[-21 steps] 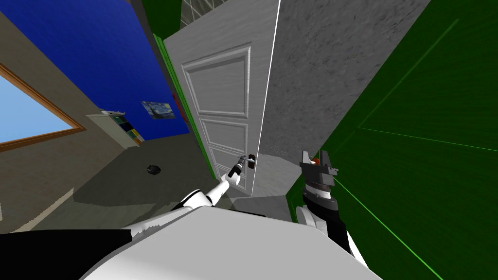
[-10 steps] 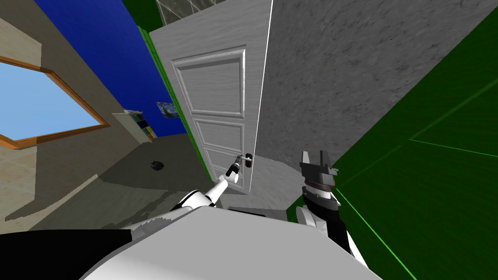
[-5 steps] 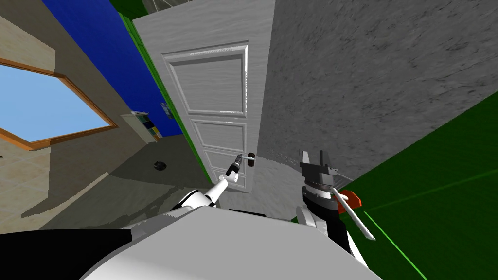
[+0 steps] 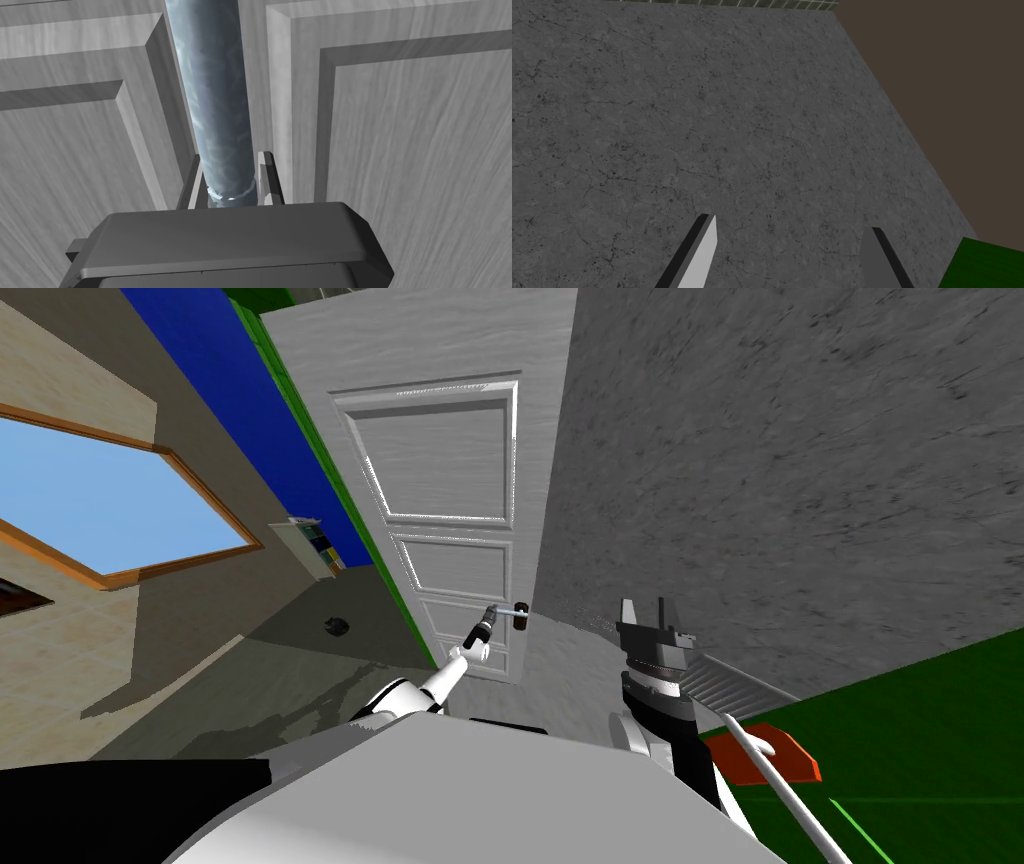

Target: Push the door open

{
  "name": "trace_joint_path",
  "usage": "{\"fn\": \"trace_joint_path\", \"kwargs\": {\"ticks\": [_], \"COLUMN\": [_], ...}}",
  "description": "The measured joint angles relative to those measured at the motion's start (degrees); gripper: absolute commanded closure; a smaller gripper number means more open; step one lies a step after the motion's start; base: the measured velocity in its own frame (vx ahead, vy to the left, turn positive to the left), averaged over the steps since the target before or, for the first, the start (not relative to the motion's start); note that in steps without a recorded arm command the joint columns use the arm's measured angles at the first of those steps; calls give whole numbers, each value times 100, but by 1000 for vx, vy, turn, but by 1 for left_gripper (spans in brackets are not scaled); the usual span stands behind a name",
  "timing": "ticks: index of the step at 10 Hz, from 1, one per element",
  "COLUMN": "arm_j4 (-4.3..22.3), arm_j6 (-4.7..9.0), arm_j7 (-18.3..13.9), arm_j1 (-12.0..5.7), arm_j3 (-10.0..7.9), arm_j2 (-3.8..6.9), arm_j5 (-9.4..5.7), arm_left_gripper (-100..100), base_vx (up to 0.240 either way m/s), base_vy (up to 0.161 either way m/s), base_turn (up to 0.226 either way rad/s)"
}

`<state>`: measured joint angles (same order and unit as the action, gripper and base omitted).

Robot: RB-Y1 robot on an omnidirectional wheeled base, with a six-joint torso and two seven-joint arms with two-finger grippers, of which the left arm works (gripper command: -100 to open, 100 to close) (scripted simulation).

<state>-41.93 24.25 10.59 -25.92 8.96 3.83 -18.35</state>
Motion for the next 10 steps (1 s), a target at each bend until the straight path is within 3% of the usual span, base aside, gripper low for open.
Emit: {"fn": "trace_joint_path", "kwargs": {"ticks": [1,2,6,8,10], "arm_j4": [-177,-44,-129,-181,-239], "arm_j6": [-39,26,48,63,77], "arm_j7": [28,35,435,670,925], "arm_j1": [103,31,98,137,182], "arm_j3": [-24,-65,-46,-29,-22], "arm_j2": [26,55,10,-80,-249], "arm_j5": [8,3,-316,-507,-695], "arm_left_gripper": [100,-100,-100,-100,-100], "base_vx": [71,-30,-130,-144,-134], "base_vy": [11,13,-6,-58,-88], "base_turn": [131,45,13,23,20]}}
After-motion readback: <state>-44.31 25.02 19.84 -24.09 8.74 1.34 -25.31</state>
